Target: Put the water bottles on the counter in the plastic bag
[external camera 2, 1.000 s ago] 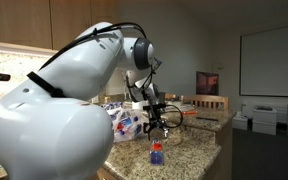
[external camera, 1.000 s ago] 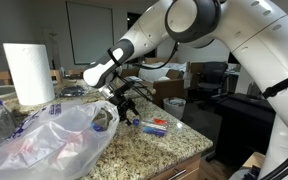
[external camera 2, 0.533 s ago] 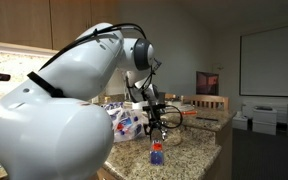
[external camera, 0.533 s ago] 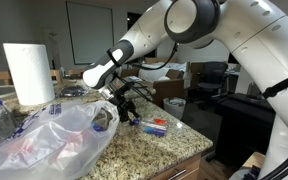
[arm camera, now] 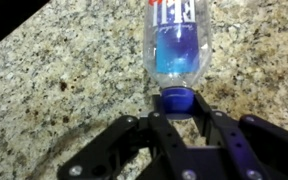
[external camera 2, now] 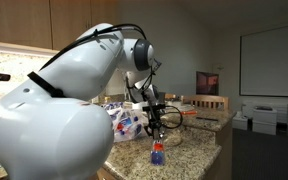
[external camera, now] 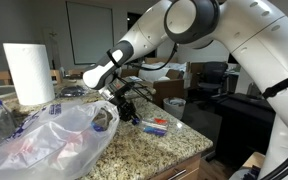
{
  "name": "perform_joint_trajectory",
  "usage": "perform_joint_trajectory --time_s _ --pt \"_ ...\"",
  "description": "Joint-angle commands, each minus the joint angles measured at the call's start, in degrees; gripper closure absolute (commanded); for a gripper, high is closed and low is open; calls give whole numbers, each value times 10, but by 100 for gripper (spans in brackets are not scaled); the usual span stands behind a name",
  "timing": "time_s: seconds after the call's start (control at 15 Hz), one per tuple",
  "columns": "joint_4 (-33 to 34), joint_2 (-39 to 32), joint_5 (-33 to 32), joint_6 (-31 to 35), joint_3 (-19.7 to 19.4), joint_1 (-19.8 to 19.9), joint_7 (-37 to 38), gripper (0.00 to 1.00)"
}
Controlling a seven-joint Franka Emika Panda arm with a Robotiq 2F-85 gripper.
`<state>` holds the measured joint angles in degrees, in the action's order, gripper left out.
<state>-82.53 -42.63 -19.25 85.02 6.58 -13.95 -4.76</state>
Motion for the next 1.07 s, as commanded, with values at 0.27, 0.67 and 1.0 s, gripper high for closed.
perform_joint_trajectory --time_s 0.27,0.67,1.0 --pt "14 39 4 4 -13 9 13 87" --pt "39 153 103 -13 -18 55 34 87" --pt "2 266 231 -4 -21 90 68 87"
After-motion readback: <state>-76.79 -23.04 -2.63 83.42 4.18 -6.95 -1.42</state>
